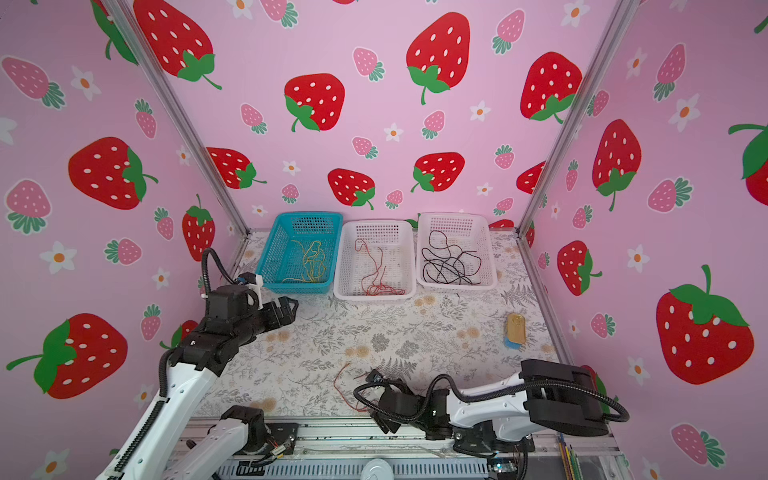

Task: Untangle the cables
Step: 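Move the right gripper down to the loose red wire while the left draws back, then close the right gripper on the loose red wire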

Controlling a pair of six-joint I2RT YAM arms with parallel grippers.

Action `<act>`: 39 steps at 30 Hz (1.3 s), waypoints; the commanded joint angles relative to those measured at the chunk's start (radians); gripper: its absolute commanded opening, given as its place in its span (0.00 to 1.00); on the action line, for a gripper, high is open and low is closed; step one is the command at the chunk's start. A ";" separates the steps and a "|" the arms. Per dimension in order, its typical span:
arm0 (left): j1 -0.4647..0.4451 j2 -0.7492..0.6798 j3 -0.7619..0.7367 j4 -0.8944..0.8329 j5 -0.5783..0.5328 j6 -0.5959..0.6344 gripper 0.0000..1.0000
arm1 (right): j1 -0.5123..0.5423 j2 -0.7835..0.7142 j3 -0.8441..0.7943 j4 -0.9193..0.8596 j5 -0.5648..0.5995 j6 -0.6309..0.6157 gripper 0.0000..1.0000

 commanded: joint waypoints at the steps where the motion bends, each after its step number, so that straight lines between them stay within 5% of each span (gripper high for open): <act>1: -0.004 -0.009 -0.008 0.015 0.002 0.008 0.99 | 0.007 0.007 -0.002 0.063 0.023 0.008 0.74; 31: 0.020 0.000 -0.012 0.028 0.064 0.003 0.99 | 0.006 -0.007 -0.064 0.172 -0.036 -0.020 0.01; 39: 0.021 0.005 -0.013 0.029 0.070 0.000 0.99 | 0.005 -0.137 -0.053 0.099 0.016 -0.043 0.00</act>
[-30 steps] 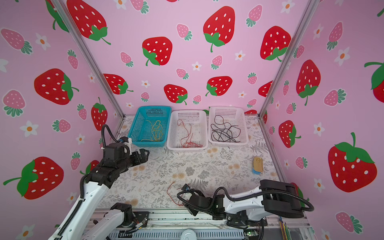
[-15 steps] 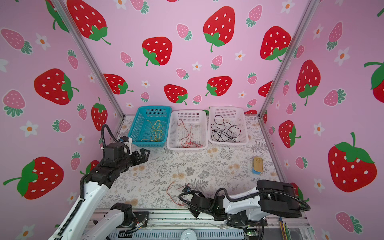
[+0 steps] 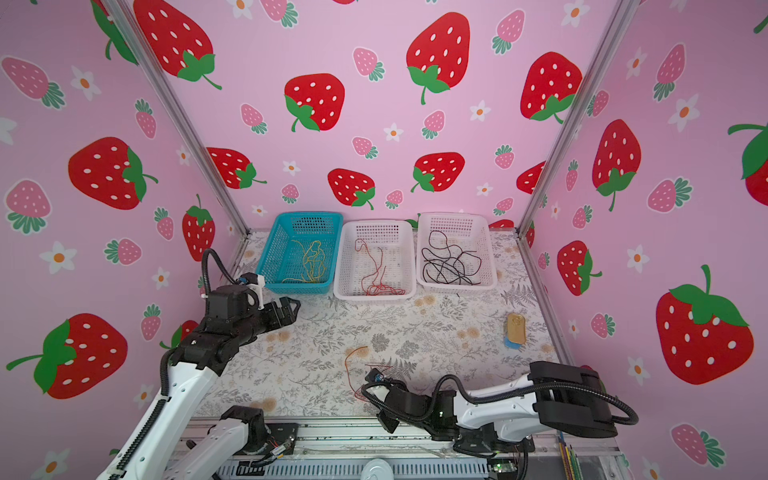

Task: Untangle the cables
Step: 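Close the right gripper on the loose red wire, then lift the red wire with the right gripper toward the white red-wire basket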

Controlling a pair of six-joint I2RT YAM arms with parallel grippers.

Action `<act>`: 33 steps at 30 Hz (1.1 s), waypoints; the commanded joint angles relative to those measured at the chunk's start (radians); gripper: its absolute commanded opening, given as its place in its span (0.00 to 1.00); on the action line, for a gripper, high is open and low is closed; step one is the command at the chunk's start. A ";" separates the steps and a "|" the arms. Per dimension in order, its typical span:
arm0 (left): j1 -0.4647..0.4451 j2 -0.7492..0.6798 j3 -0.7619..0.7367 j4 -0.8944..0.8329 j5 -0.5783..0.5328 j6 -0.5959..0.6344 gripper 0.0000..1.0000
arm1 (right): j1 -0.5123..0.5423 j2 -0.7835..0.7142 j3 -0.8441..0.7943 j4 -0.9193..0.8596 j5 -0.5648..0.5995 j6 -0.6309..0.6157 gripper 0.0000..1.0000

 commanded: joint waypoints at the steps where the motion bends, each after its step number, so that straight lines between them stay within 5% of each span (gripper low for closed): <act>1: 0.005 -0.003 -0.009 0.013 0.013 -0.001 0.99 | 0.006 -0.061 0.002 -0.052 0.052 -0.010 0.00; 19: 0.007 0.011 -0.012 0.011 0.043 -0.015 0.99 | -0.034 -0.288 0.094 -0.249 0.198 -0.031 0.00; 33: 0.007 0.006 -0.035 0.038 0.080 -0.025 0.99 | -0.170 -0.351 0.277 -0.324 0.146 -0.098 0.00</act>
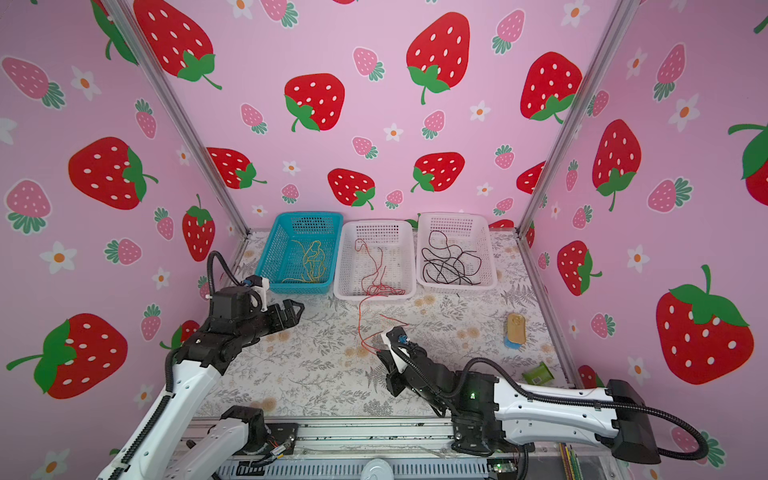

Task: Untangle the cables
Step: 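Lift the red wire with the right gripper toward the white red-wire basket, then lower the red wire into the white basket and open the right gripper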

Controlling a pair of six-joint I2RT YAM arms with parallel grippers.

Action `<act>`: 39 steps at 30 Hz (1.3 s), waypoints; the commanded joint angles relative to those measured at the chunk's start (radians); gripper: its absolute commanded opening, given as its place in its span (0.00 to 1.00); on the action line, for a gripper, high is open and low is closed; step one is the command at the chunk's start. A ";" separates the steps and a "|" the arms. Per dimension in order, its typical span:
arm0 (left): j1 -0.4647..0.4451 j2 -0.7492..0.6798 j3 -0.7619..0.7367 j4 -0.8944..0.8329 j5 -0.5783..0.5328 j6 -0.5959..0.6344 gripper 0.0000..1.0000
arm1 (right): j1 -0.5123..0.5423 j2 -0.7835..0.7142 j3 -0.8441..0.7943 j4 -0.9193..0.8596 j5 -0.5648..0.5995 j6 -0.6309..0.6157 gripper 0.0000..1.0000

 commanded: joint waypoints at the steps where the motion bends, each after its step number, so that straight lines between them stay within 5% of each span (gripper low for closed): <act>1: 0.004 -0.005 -0.002 0.015 0.017 -0.012 0.99 | -0.056 0.006 0.063 -0.032 -0.018 -0.040 0.00; 20: 0.002 -0.014 -0.011 0.018 0.037 -0.025 0.99 | -0.527 0.479 0.544 -0.162 -0.375 -0.128 0.00; 39: 0.002 0.000 -0.010 0.013 0.035 -0.023 0.99 | -0.714 0.992 0.916 -0.302 -0.446 -0.193 0.00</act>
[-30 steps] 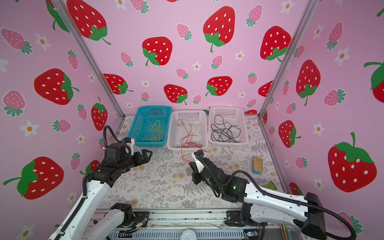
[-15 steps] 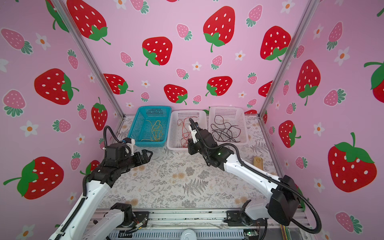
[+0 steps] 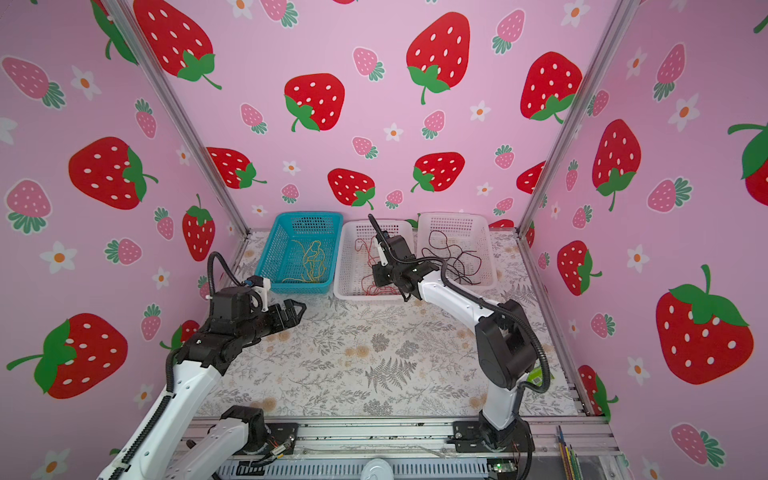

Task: Untangle the cables
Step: 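Lower the red wire into the white basket and open the right gripper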

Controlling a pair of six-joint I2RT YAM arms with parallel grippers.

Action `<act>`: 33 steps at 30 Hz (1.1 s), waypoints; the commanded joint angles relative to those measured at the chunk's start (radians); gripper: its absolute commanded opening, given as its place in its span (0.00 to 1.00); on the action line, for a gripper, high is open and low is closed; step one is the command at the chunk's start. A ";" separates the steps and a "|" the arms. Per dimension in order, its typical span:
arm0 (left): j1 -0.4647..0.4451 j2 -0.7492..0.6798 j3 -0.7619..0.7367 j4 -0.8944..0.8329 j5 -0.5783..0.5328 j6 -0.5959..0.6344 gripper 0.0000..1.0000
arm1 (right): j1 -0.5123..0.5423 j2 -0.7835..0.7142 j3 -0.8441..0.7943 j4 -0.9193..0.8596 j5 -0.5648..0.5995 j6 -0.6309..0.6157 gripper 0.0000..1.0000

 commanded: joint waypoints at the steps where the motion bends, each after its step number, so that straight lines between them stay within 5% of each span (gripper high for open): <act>1: 0.003 0.005 -0.001 0.003 0.002 -0.003 0.99 | -0.017 0.046 0.051 -0.066 -0.014 -0.031 0.00; 21: 0.002 0.027 0.004 -0.005 0.008 -0.004 0.99 | -0.024 0.202 0.205 -0.187 -0.053 -0.058 0.02; 33: 0.002 0.038 0.006 -0.005 0.012 -0.006 0.99 | -0.024 0.202 0.221 -0.200 -0.076 -0.068 0.13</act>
